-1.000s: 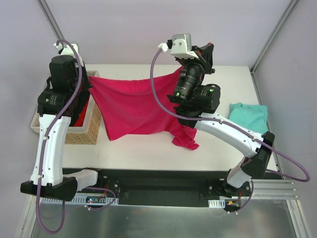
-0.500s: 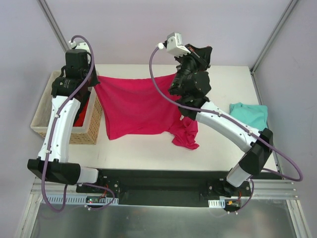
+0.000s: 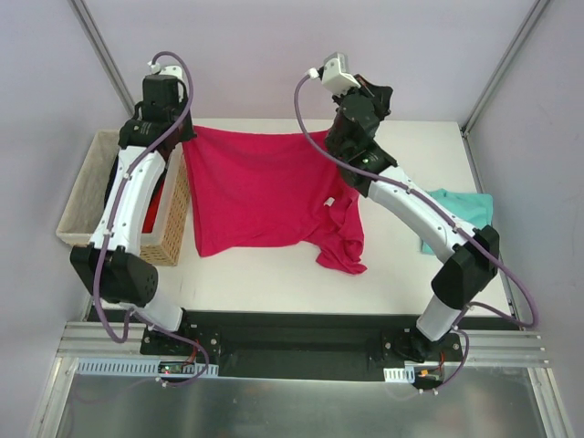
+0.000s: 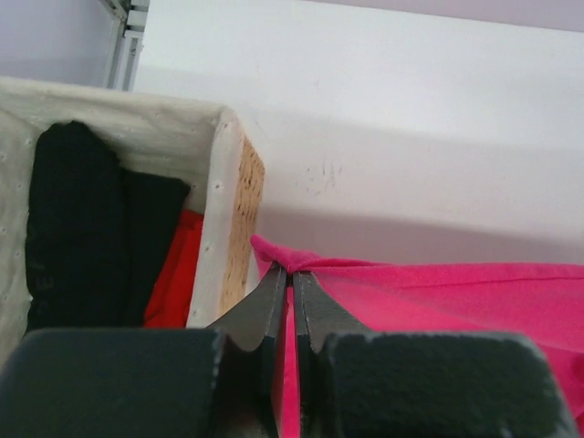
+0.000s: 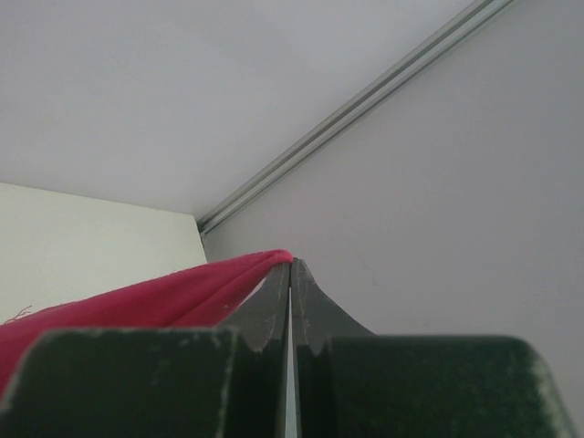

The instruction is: Fold and stack the t-shirts

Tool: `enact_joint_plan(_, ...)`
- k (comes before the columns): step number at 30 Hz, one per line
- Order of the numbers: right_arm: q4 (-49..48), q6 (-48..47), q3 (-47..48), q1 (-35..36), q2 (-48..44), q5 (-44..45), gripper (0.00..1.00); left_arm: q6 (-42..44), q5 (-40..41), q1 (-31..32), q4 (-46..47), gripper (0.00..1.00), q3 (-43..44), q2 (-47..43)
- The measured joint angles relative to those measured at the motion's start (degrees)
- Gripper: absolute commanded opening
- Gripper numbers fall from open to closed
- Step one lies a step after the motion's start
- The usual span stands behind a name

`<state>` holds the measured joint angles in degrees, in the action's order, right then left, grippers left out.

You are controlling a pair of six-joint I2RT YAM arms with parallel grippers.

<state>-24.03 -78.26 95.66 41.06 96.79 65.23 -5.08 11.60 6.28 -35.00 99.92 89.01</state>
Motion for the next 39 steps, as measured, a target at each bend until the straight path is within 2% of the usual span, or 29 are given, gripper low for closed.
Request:
enact_joint_plan(11,12.0,12.2,7.2,-7.8,8.0,-6.4,0.01,0.5,-2.2,0.0,0.9,0.00,11.6,15.8)
enact_joint_plan(26,22.9,23.9,14.2,-12.4,21.0,-12.9,0.01,0.7,-3.7,0.0,1.5,0.00,17.9,26.9)
enact_joint_plan(39,28.2,29.3,14.6,-15.1,24.5,-14.8,0.01,0.7,-4.3,0.0,1.7,0.00,19.6,31.9)
